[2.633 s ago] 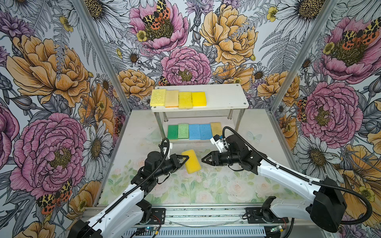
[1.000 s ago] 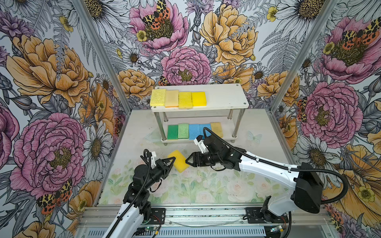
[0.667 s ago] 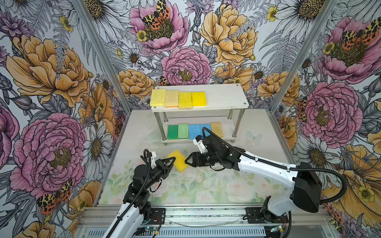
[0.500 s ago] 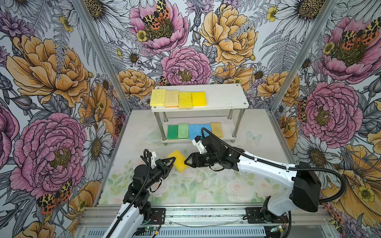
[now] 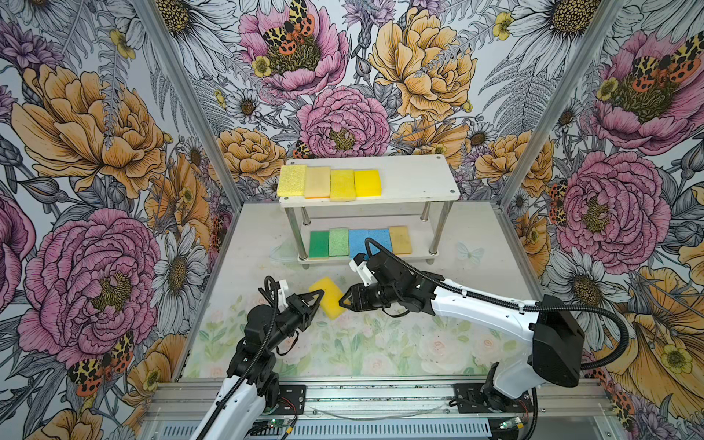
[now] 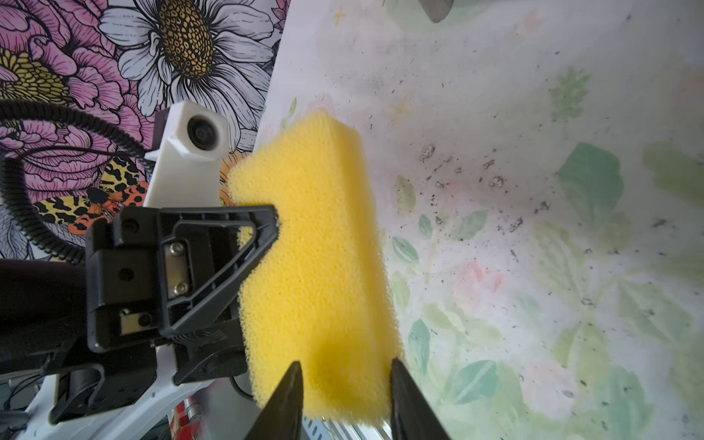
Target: Place and organize the cleaning sponges onto the shelf
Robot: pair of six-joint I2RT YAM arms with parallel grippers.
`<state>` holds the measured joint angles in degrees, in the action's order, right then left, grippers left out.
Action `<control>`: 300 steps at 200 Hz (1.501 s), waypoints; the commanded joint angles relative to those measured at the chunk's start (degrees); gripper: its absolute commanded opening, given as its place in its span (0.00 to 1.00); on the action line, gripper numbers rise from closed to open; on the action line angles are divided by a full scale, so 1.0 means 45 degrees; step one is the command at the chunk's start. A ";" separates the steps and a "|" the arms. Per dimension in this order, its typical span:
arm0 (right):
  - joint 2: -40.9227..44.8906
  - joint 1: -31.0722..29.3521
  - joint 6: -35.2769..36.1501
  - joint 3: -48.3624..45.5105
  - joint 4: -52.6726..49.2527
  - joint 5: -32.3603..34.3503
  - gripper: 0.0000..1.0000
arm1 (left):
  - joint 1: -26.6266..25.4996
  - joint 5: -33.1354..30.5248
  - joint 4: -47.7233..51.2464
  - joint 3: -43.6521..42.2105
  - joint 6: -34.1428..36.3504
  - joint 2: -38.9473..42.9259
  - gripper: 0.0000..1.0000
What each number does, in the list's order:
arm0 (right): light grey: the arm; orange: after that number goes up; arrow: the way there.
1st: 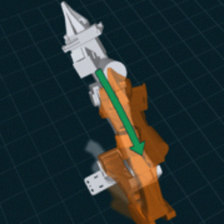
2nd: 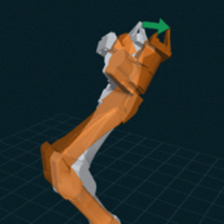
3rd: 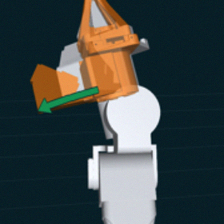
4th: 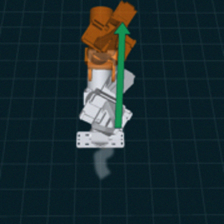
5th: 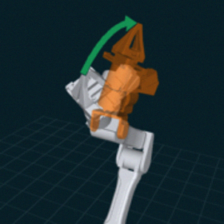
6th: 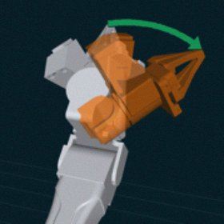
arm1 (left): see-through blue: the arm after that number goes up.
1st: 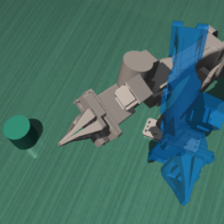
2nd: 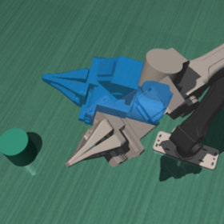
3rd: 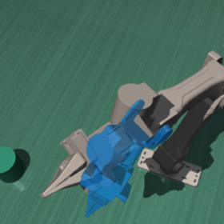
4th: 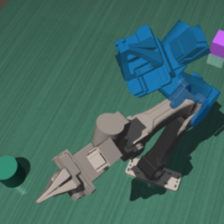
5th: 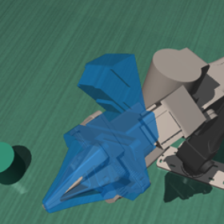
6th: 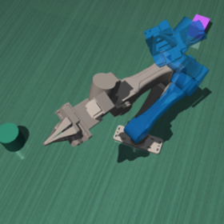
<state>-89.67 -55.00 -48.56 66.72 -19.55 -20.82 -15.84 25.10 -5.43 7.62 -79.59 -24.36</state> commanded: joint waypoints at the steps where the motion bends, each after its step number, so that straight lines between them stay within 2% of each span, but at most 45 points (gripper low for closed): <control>1: 0.0005 -0.0151 0.0008 0.0447 0.0284 -0.0106 0.28 | 0.0104 0.0276 -0.0180 -0.0270 -0.0075 0.0193 0.14; 40: 0.0126 -0.0161 -0.0060 0.0389 0.0282 -0.0022 0.06 | 0.0150 0.0320 -0.0221 -0.0294 -0.0106 0.0218 0.14; 52: 0.0204 -0.0160 -0.0052 0.0369 0.0285 0.0089 0.01 | 0.0168 0.0364 -0.0180 -0.0295 -0.0070 0.0228 0.17; 71: 0.0362 -0.0159 -0.0035 0.0294 0.0282 0.0269 0.00 | 0.0291 0.0452 -0.0164 -0.0287 0.0026 0.0237 0.38; 89: 0.0546 -0.0127 -0.0032 0.0165 0.0268 0.0478 0.00 | 0.0403 0.0623 -0.0219 -0.0301 0.0069 0.0199 0.49; 100: 0.0625 -0.0092 -0.0032 0.0101 0.0265 0.0559 0.00 | 0.0486 0.0743 -0.0238 -0.0303 0.0116 0.0198 0.59; 132: 0.0879 0.0078 -0.0075 -0.0021 0.0264 0.0754 0.00 | 0.0753 0.1030 -0.0202 -0.0186 0.0256 0.0123 0.98; 186: 0.1781 0.0355 -0.0353 -0.0178 0.0259 0.1238 0.00 | 0.0971 0.1506 -0.0185 0.0045 0.0238 0.0307 0.99; 231: 0.2782 0.0517 -0.0431 -0.0144 0.0107 0.1711 0.00 | 0.1069 0.1765 0.0874 0.0507 0.0217 0.1674 0.99; 268: 0.3630 0.0678 -0.0043 0.0633 -0.0516 0.2021 0.00 | 0.1279 0.1885 0.2078 0.0596 0.0217 0.3001 0.99; 300: 0.4277 0.0846 0.0365 0.1410 -0.0941 0.2246 0.00 | 0.1898 0.2421 0.2362 0.0618 0.0210 0.3142 0.99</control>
<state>-73.71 -51.79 -49.17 69.14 -22.46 -12.69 -9.34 33.01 2.35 9.08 -79.13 -10.66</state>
